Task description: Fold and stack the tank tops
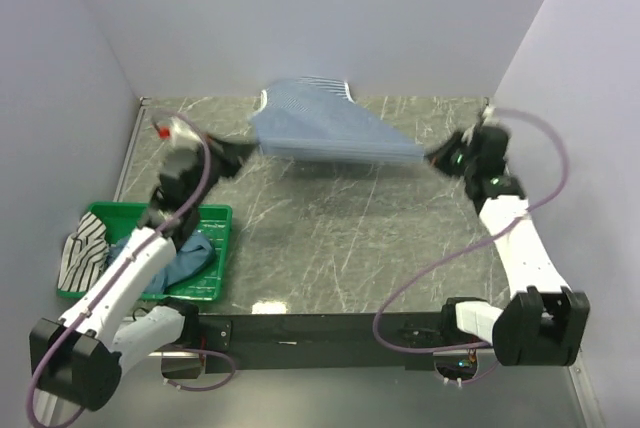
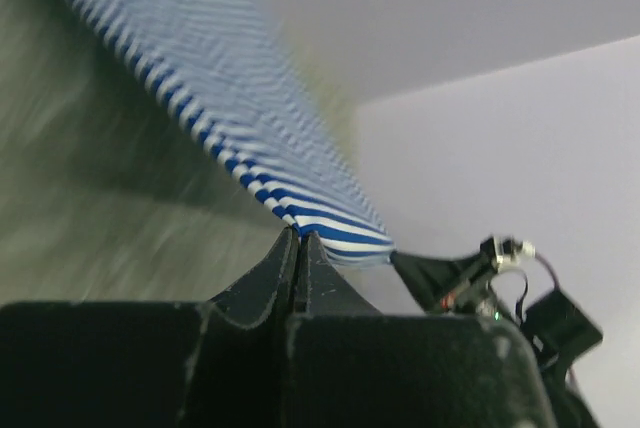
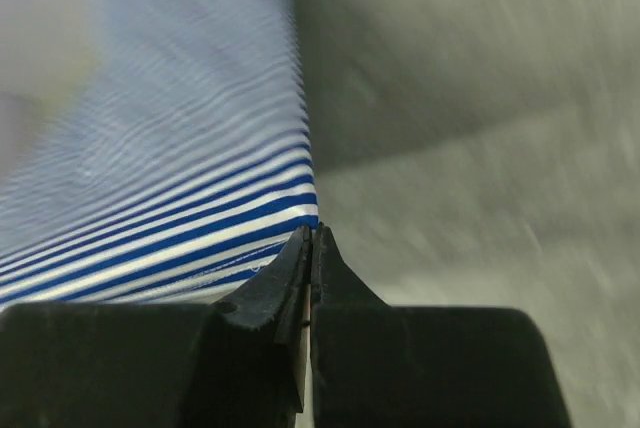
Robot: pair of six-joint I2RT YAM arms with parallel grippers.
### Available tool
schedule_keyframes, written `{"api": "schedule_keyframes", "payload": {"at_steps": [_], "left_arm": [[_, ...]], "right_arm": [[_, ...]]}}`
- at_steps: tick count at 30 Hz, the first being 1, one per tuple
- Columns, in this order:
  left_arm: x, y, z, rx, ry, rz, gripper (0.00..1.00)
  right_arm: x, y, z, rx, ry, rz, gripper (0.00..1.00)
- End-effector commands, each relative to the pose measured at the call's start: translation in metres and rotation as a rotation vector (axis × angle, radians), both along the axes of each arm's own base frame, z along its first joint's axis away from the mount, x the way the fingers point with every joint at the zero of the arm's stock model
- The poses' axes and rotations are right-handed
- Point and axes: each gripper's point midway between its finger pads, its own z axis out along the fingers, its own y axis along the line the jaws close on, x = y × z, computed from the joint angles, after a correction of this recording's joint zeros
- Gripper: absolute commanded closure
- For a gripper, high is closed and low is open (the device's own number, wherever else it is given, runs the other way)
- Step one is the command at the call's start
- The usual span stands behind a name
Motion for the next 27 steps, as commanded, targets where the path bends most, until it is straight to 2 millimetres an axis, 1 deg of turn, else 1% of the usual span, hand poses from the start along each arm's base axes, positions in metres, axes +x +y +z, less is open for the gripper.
{"api": "schedule_keyframes", "payload": {"at_steps": [1,2,3,4,5,6,8,9,11,13,15,16,17,18,19,20,21,22,23,24,25,26,27], "left_arm": [[-0.044,-0.012,-0.104,0.033,0.277,-0.048,0.99],[-0.060,-0.013,-0.144,0.061,0.376,-0.054,0.99],[-0.077,-0.024,-0.163,0.061,0.438,-0.090,0.99],[-0.089,-0.026,-0.176,0.064,0.475,-0.100,0.99],[-0.103,-0.029,-0.198,0.078,0.535,-0.116,0.99],[-0.120,-0.042,-0.206,0.069,0.572,-0.163,0.99],[-0.133,-0.044,-0.225,0.101,0.629,-0.164,0.99],[-0.144,-0.049,-0.236,0.131,0.671,-0.180,1.00],[-0.155,-0.055,-0.244,0.167,0.699,-0.211,0.99],[-0.162,-0.057,-0.255,0.200,0.746,-0.223,0.99],[-0.167,-0.060,-0.259,0.219,0.769,-0.240,0.99],[-0.169,-0.060,-0.261,0.226,0.777,-0.248,0.99],[-0.172,-0.062,-0.260,0.229,0.783,-0.259,0.98],[-0.174,-0.062,-0.260,0.239,0.786,-0.270,0.89],[-0.175,-0.062,-0.257,0.239,0.780,-0.277,0.83],[-0.178,-0.061,-0.256,0.252,0.787,-0.283,0.77],[-0.180,-0.060,-0.254,0.259,0.783,-0.290,0.65],[-0.180,-0.060,-0.247,0.254,0.766,-0.296,0.61],[-0.180,-0.060,-0.238,0.252,0.754,-0.300,0.57],[-0.182,-0.053,-0.239,0.279,0.761,-0.285,0.52],[-0.182,-0.050,-0.232,0.282,0.748,-0.276,0.50],[-0.176,-0.049,-0.218,0.280,0.719,-0.259,0.49],[-0.169,-0.036,-0.216,0.326,0.705,-0.197,0.48]], "right_arm": [[-0.040,-0.017,-0.107,-0.049,0.264,-0.075,1.00],[-0.046,-0.018,-0.122,-0.048,0.293,-0.079,1.00],[-0.061,-0.018,-0.148,-0.044,0.353,-0.081,1.00],[-0.067,-0.021,-0.158,-0.046,0.381,-0.097,1.00],[-0.071,-0.026,-0.167,-0.052,0.411,-0.115,1.00],[-0.077,-0.030,-0.176,-0.062,0.438,-0.127,1.00],[-0.082,-0.039,-0.185,-0.069,0.476,-0.155,1.00],[-0.084,-0.040,-0.187,-0.069,0.494,-0.155,1.00],[-0.088,-0.047,-0.191,-0.062,0.521,-0.178,1.00],[-0.090,-0.052,-0.192,-0.063,0.539,-0.199,0.96],[-0.093,-0.055,-0.191,-0.046,0.549,-0.214,0.90],[-0.094,-0.056,-0.190,-0.044,0.546,-0.218,0.86],[-0.095,-0.057,-0.187,-0.047,0.541,-0.223,0.75],[-0.096,-0.058,-0.185,-0.051,0.538,-0.232,0.72],[-0.096,-0.061,-0.180,-0.059,0.521,-0.242,0.68],[-0.099,-0.062,-0.178,-0.062,0.520,-0.251,0.63],[-0.100,-0.062,-0.176,-0.062,0.514,-0.258,0.59],[-0.099,-0.062,-0.171,-0.063,0.493,-0.260,0.56],[-0.101,-0.062,-0.170,-0.064,0.493,-0.261,0.52],[-0.102,-0.062,-0.167,-0.069,0.485,-0.258,0.52],[-0.101,-0.058,-0.162,-0.068,0.459,-0.237,0.52],[-0.101,-0.052,-0.159,-0.066,0.447,-0.213,0.52],[-0.100,-0.043,-0.156,-0.069,0.434,-0.190,0.52]]}}
